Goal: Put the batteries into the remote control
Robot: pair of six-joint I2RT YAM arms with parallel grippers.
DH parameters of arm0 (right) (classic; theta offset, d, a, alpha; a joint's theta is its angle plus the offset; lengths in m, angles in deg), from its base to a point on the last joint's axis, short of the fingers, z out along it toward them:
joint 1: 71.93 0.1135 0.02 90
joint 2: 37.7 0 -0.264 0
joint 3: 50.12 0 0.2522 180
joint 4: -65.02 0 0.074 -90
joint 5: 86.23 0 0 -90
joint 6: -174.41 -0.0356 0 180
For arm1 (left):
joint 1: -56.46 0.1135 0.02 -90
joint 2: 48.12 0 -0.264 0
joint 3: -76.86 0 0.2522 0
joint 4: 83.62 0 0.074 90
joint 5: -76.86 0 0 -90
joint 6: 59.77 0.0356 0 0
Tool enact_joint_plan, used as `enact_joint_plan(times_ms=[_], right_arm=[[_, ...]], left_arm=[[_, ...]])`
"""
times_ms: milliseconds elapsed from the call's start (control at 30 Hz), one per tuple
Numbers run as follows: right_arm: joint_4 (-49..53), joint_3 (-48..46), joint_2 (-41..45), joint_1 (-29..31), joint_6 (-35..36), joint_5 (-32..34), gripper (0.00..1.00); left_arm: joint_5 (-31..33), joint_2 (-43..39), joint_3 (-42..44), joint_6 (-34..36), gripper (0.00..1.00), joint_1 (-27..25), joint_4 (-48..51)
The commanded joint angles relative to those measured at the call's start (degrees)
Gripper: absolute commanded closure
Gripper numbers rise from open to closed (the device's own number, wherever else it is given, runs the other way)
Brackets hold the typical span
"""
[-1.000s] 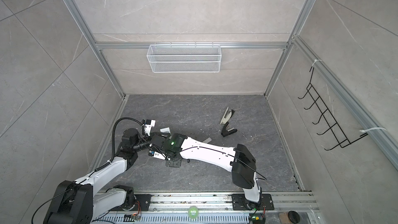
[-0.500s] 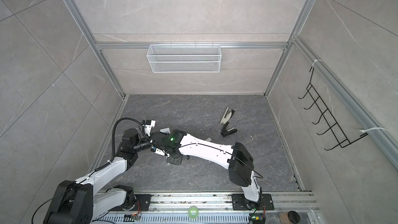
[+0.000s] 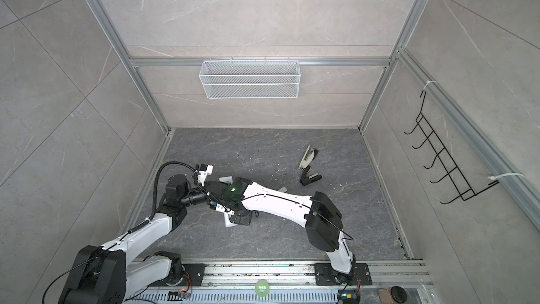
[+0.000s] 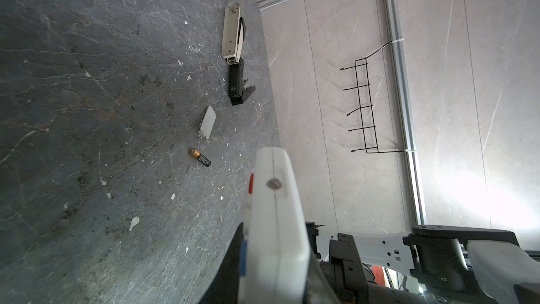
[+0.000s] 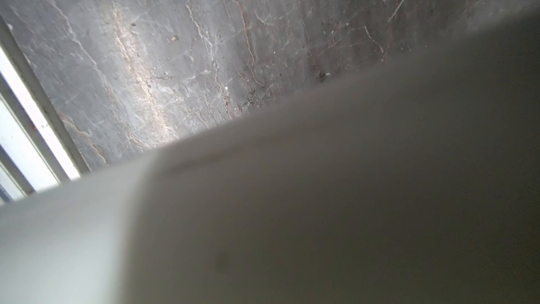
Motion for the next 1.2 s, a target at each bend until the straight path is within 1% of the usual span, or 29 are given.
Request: enact_joint_plan(times_ms=[0,67,133,233,400,500,533,633,733,800,933,1067,1167], right_arm=[[-9.52,-2.32,6.27,-1.5,-4.52,-3.89,0.94],[-10.7,-3.36,8.67,-1.79,-5.38,-5.52,0.87],[-11.82,-4.79,11.01,-2.21,-6.58,-7.31,0.77],[-14.17,-7.73,14.76,-3.11,-8.71,-10.72,0.64],[-15.66,-11.9,19.9,-5.06,-12.63,-15.46,0.5],[-19.65,-16.05,24.0,-6.75,-17.66,-22.1,0.37],[-22.13,-18.09,25.67,-7.42,-20.12,-24.78,0.31],[-29.43,-24.49,29.52,-8.75,-26.94,-30.69,0.2],[-37.02,-30.7,31.53,-9.51,-32.55,-35.53,0.15],[-40.79,-33.37,31.55,-9.95,-34.91,-37.79,0.13],[-46.19,-35.42,30.13,-10.3,-37.74,-41.2,0.13],[-48.91,-36.08,29.02,-10.71,-39.02,-42.47,0.15],[-49.61,-36.53,27.92,-10.98,-39.35,-42.78,0.22]], left_arm=[[-5.88,-2.26,-1.64,-1.46,1.0,-1.13,-0.95],[-5.78,-2.47,-1.69,-1.39,1.0,-1.12,-0.66],[-5.79,-2.46,-1.82,-1.28,1.0,-1.13,-0.56],[-5.8,-2.4,-1.82,-1.17,1.0,-1.09,-0.52],[-5.88,-2.55,-1.87,-1.26,1.0,-1.09,-0.7],[-6.07,-3.05,-1.78,-1.85,1.0,-1.13,-2.01],[-6.15,-3.33,-1.93,-2.09,1.0,-1.09,-2.53],[-6.24,-4.13,-2.04,-2.42,1.0,-1.12,-3.72],[-6.55,-4.72,-2.02,-3.25,1.0,-1.14,-5.27],[-6.76,-4.85,-2.15,-3.34,1.0,-1.2,-5.39],[-6.98,-5.1,-1.93,-3.72,1.0,-1.14,-6.01],[-7.02,-5.55,-1.95,-4.2,1.0,-1.12,-6.8],[-7.12,-5.47,-1.94,-4.07,1.0,-1.14,-6.75]])
